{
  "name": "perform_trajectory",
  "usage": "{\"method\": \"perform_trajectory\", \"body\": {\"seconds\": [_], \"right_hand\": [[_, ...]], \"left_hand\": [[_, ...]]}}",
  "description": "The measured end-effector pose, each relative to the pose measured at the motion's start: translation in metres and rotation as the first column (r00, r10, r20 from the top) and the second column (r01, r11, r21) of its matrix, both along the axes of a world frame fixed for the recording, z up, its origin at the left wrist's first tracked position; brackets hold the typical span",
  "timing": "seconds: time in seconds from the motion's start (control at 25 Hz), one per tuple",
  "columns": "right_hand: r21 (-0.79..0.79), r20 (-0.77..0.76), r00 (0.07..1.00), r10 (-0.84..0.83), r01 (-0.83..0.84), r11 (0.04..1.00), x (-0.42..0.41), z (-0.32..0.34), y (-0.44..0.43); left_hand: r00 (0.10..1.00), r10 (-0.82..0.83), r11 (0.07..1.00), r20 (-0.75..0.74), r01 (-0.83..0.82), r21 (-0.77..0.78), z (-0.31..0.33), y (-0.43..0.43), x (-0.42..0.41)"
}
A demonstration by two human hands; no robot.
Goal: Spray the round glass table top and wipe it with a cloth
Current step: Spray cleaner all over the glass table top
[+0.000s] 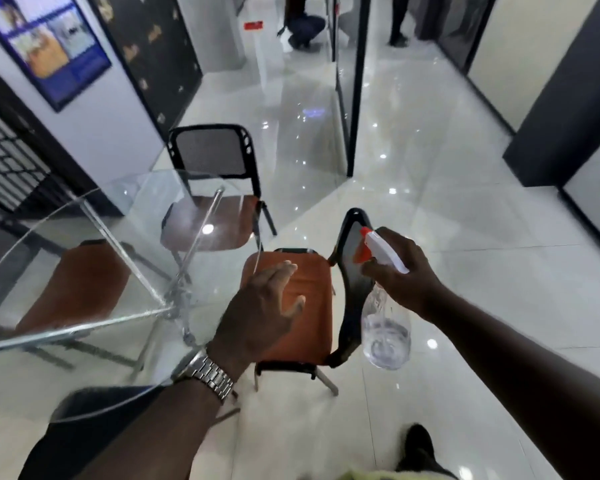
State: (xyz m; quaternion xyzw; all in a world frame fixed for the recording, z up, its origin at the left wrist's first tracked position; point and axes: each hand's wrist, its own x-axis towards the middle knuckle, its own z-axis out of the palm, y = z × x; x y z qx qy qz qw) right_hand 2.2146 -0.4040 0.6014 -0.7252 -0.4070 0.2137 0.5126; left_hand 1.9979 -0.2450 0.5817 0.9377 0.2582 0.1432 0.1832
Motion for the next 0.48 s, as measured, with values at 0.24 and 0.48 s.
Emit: {"method": "perform_trajectory", "body": {"seconds": [0.24,0.48], "right_hand": [[-0.013,0.066,0.992,-0.107,0.108,0.994,0.135,0.029,-0.081],[0.033,0.086,0.968,-0.236,0.234,0.972,0.286,0.046,-0.153]], "left_hand": [[0.989,-0.149,0.988,0.014,0.148,0.044,0.025,-0.038,0.173],[0.973,-0.232,0.969,0.019,0.229,0.095,0.035,-0.082,0.335]]}}
